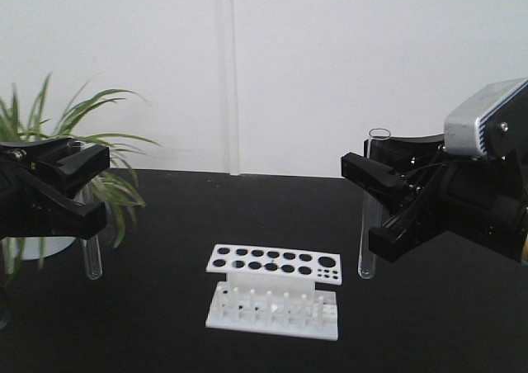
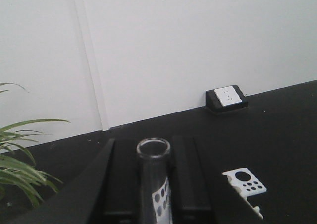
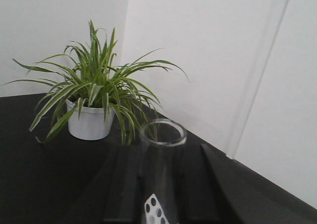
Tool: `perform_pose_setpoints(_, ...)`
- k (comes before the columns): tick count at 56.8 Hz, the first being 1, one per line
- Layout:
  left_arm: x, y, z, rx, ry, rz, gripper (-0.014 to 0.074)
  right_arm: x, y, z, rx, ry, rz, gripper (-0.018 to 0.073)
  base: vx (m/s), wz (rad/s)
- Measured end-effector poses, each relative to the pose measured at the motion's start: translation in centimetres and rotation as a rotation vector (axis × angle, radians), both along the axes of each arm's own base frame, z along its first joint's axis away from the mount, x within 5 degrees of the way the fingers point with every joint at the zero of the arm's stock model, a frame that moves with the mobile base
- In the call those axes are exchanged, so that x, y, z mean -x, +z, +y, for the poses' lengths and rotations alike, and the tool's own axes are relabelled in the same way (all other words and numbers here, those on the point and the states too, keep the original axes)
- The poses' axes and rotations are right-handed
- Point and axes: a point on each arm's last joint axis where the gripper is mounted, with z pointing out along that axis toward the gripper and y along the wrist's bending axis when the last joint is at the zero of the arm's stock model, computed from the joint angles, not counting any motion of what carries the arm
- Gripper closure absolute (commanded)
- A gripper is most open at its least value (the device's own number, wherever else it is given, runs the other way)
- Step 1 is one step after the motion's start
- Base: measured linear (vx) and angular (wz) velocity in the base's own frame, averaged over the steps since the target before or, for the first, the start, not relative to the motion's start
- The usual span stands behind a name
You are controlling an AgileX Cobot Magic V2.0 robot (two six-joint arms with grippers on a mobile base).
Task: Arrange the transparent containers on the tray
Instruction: 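Hold both test tubes upright while the base drives to the yellow tray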
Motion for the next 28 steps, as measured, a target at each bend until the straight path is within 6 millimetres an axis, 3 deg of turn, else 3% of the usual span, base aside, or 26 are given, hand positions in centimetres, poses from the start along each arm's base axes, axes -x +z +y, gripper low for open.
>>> perform_pose_setpoints(28,-0.01,-0.06,0.03,-0.003,0.003,0.007,0.0602,-0.01,0.00,-0.01,0.000,-0.002,0.000,0.0572,-0.28,0.26)
